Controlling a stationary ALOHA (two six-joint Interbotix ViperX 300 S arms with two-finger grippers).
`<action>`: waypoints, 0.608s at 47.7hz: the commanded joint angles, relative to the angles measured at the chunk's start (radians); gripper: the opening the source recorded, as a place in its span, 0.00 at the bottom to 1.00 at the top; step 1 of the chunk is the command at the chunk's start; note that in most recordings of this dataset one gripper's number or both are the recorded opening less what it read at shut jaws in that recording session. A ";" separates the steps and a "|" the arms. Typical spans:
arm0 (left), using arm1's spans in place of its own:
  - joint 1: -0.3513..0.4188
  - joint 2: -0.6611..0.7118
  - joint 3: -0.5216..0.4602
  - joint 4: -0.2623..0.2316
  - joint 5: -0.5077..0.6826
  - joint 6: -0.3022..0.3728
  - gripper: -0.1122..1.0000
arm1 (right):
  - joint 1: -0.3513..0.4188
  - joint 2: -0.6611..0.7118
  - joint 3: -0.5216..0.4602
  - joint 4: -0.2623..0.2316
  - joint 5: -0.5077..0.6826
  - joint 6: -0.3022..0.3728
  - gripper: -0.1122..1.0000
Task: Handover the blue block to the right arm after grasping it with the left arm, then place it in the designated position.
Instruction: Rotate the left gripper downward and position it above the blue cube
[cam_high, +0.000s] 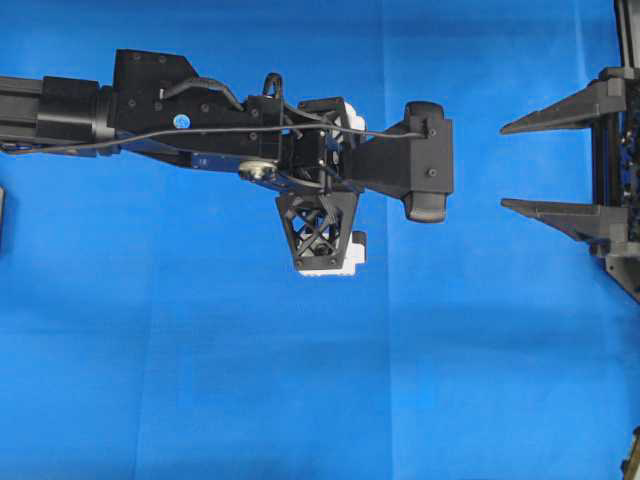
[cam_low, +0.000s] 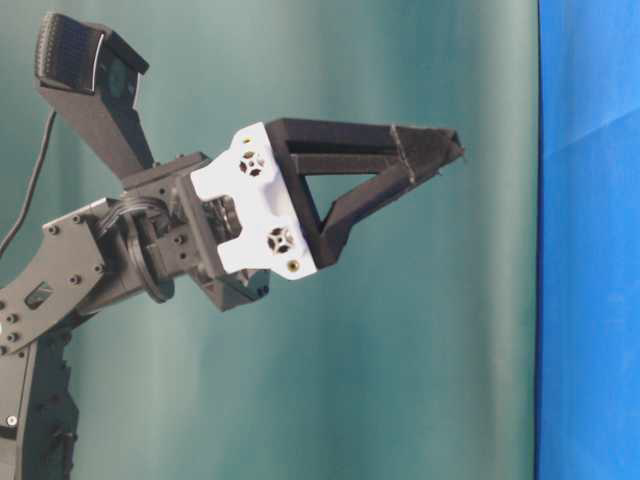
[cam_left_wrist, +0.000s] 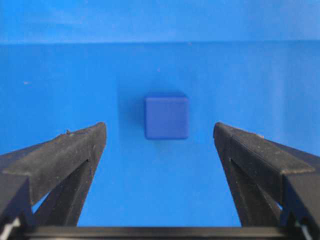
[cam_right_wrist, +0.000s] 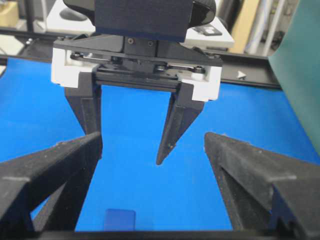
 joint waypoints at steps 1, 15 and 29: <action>-0.003 -0.021 -0.018 0.002 -0.003 -0.003 0.92 | -0.002 0.003 -0.026 -0.002 -0.006 -0.002 0.97; -0.008 -0.021 -0.012 0.002 -0.005 -0.008 0.92 | 0.000 0.005 -0.028 -0.002 -0.006 -0.002 0.97; -0.014 -0.020 -0.012 0.002 -0.005 -0.008 0.92 | -0.002 0.005 -0.028 -0.002 -0.005 0.000 0.97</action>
